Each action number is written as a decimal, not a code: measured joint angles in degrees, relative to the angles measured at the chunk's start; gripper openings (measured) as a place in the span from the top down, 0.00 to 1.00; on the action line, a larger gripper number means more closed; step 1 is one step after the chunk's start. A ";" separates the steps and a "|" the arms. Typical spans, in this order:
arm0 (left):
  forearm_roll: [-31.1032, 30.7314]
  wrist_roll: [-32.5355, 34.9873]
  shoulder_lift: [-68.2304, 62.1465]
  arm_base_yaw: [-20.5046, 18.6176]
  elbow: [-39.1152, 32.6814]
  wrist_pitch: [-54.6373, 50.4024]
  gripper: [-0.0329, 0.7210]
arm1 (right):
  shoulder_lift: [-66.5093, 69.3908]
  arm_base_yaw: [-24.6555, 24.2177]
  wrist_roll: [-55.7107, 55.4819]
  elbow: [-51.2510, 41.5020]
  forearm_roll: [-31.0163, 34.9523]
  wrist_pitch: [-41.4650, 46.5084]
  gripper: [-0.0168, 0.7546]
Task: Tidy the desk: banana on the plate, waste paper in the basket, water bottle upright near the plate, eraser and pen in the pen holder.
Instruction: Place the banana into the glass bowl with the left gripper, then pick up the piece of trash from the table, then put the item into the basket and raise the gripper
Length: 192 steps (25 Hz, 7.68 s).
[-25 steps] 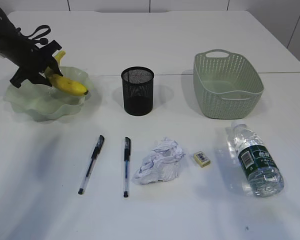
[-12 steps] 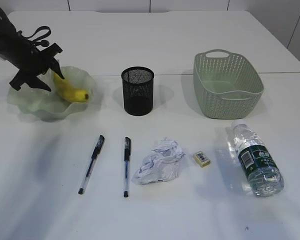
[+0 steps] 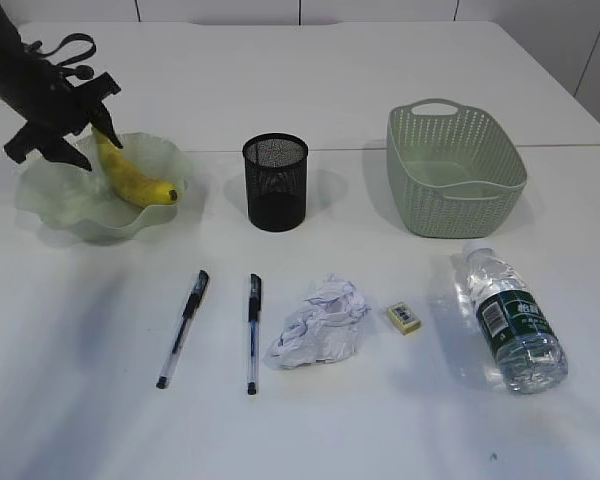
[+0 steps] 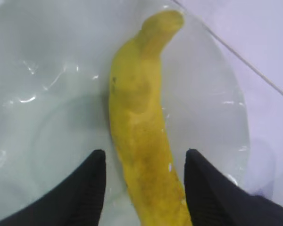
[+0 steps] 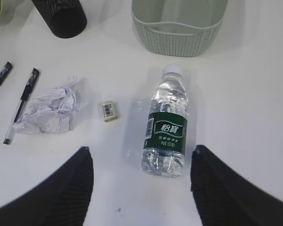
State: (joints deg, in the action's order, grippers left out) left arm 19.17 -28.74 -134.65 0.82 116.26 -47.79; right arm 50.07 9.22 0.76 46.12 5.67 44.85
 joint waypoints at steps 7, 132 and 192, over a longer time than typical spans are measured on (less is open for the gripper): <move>-13.18 6.15 5.54 0.58 0.11 -10.66 0.46 | 0.00 0.00 0.00 0.00 0.00 0.21 0.35; -13.32 27.37 60.28 3.72 -70.30 0.69 0.55 | 69.11 18.86 37.57 44.02 4.60 18.22 0.96; -10.89 27.37 60.28 3.72 -70.30 0.61 0.55 | 71.00 -6.75 3.04 53.39 3.49 -4.83 0.56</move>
State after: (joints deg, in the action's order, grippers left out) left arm 8.28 -1.37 -74.37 4.54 45.97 -47.17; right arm 121.07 2.47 3.80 99.51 9.16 40.03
